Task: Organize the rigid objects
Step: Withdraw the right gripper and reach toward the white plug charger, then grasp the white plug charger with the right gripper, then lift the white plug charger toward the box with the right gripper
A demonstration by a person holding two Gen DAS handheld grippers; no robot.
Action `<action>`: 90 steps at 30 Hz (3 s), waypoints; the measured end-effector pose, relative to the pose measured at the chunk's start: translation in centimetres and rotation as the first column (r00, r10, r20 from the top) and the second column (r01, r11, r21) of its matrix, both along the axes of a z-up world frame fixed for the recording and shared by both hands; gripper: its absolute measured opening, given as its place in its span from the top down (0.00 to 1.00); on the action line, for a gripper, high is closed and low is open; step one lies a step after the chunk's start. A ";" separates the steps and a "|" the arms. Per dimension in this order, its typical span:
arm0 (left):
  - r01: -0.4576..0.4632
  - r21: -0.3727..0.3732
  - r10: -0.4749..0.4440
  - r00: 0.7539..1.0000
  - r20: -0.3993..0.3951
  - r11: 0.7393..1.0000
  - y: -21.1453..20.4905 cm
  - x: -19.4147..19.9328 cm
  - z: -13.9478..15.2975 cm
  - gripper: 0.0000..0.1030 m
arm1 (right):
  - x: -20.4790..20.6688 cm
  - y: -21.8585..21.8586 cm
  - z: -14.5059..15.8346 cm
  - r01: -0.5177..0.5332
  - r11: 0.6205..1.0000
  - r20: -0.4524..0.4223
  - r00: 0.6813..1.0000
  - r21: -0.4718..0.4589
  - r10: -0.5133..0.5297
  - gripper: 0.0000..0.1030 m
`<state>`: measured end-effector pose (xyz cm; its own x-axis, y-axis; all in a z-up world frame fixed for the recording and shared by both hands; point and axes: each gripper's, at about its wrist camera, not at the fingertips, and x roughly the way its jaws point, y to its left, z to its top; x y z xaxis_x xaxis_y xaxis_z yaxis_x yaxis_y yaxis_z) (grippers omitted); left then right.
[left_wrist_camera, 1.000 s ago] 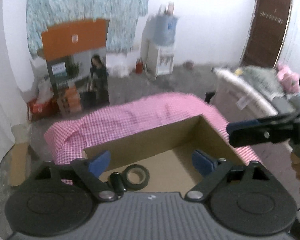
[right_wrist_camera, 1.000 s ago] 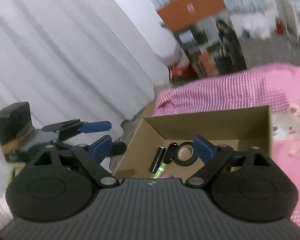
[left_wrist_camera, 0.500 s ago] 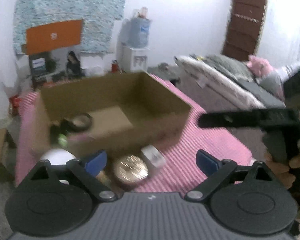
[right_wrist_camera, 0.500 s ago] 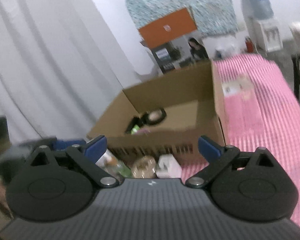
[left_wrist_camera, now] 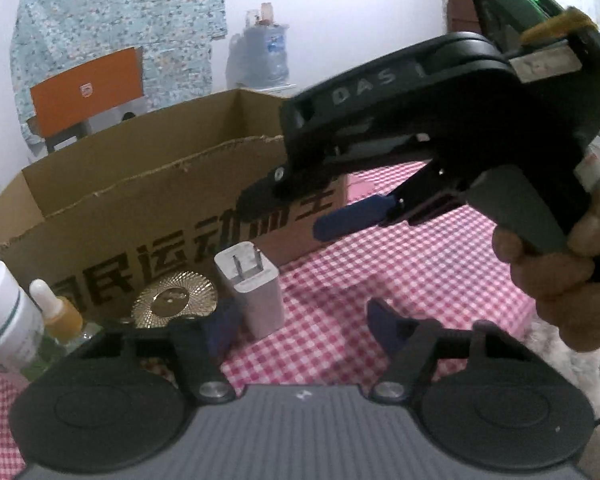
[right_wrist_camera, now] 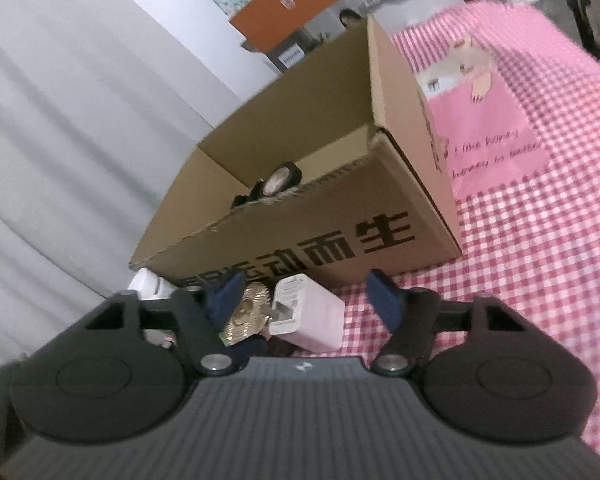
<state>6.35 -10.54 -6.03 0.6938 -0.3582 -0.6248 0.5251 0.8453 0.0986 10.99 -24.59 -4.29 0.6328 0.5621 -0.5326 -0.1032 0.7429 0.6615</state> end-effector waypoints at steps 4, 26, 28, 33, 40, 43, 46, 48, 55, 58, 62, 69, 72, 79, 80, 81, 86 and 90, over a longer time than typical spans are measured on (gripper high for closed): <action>-0.060 0.006 0.060 0.998 -0.008 0.998 0.1 1.0 -0.9 0.46 | 1.5 0.4 -1.3 -0.031 0.999 -0.048 0.998 0.032 0.032 0.54; -0.106 -0.062 0.103 0.994 -0.048 0.992 -0.8 2.1 -0.4 0.57 | 2.1 -0.8 -2.6 -0.006 0.991 -0.145 0.989 0.132 0.025 0.71; -0.091 -0.071 0.087 0.994 -0.059 0.993 -0.9 1.7 -0.4 0.58 | 1.5 -1.1 -2.5 0.002 0.992 -0.153 0.988 0.128 0.018 0.71; -0.047 -0.089 0.039 0.995 -0.089 0.995 -1.1 0.3 -0.3 0.60 | -1.0 -2.1 -2.4 0.041 0.991 -0.176 0.984 0.129 -0.018 0.71; 0.015 -0.081 -0.023 0.994 -0.107 0.997 -1.1 -1.6 -0.2 0.65 | -4.6 -3.0 -2.6 0.095 0.985 -0.192 0.979 0.146 -0.066 0.69; 0.034 -0.064 -0.040 0.994 -0.102 0.997 -1.0 -2.3 -0.1 0.65 | -5.7 -3.2 -2.8 0.110 0.980 -0.197 0.977 0.163 -0.077 0.69; 0.041 -0.047 -0.045 0.995 -0.091 0.998 -1.2 -2.8 -0.3 0.65 | -6.2 -3.4 -3.0 0.111 0.980 -0.196 0.978 0.168 -0.077 0.69; 0.044 -0.036 -0.047 0.995 -0.087 0.998 -1.4 -2.9 -0.4 0.65 | -6.3 -3.5 -2.9 0.107 0.981 -0.194 0.978 0.160 -0.075 0.69; 0.039 -0.012 -0.040 0.997 -0.066 0.999 -1.9 -2.4 -0.5 0.65 | -5.7 -3.5 -1.9 0.092 0.985 -0.169 0.983 0.148 -0.066 0.68; 0.041 -0.005 -0.042 0.997 -0.057 0.999 -2.0 -2.3 -0.5 0.64 | -5.7 -4.2 -1.6 0.107 0.983 -0.163 0.983 0.150 -0.082 0.68; 0.034 0.004 -0.034 0.998 -0.053 0.999 -2.5 -1.7 -0.5 0.62 | -5.6 -4.3 -1.7 0.107 0.983 -0.165 0.983 0.150 -0.082 0.68; 0.019 0.021 -0.018 0.999 -0.048 1.000 -3.4 -1.6 -0.8 0.63 | -5.4 -3.5 -2.6 0.109 0.984 -0.181 0.980 0.144 -0.082 0.68; 0.009 0.032 -0.007 0.999 -0.051 0.999 -3.7 -1.5 -1.0 0.65 | -5.4 -3.5 -2.8 0.111 0.982 -0.185 0.979 0.153 -0.082 0.68; -0.022 0.044 0.024 0.998 -0.052 0.999 -3.9 -1.4 -0.7 0.71 | -5.7 -3.8 -3.5 0.117 0.976 -0.196 0.977 0.185 -0.080 0.68; -0.024 0.041 0.026 0.998 -0.054 0.999 -3.9 -1.3 -0.7 0.71 | -5.8 -3.9 -3.5 0.117 0.976 -0.196 0.977 0.186 -0.080 0.69; -0.026 0.039 0.028 0.998 -0.055 0.999 -3.8 -1.4 -0.7 0.71 | -5.8 -3.9 -3.5 0.117 0.976 -0.195 0.977 0.184 -0.081 0.69; -0.033 0.044 0.035 0.998 -0.053 0.998 -3.4 -1.6 -0.3 0.73 | -6.0 -3.6 -3.2 0.114 0.979 -0.188 0.979 0.171 -0.082 0.70; -0.041 0.038 0.042 0.999 -0.033 0.998 -3.1 -2.2 0.9 0.73 | -6.4 -3.0 -2.0 0.102 0.982 -0.157 0.985 0.159 -0.077 0.70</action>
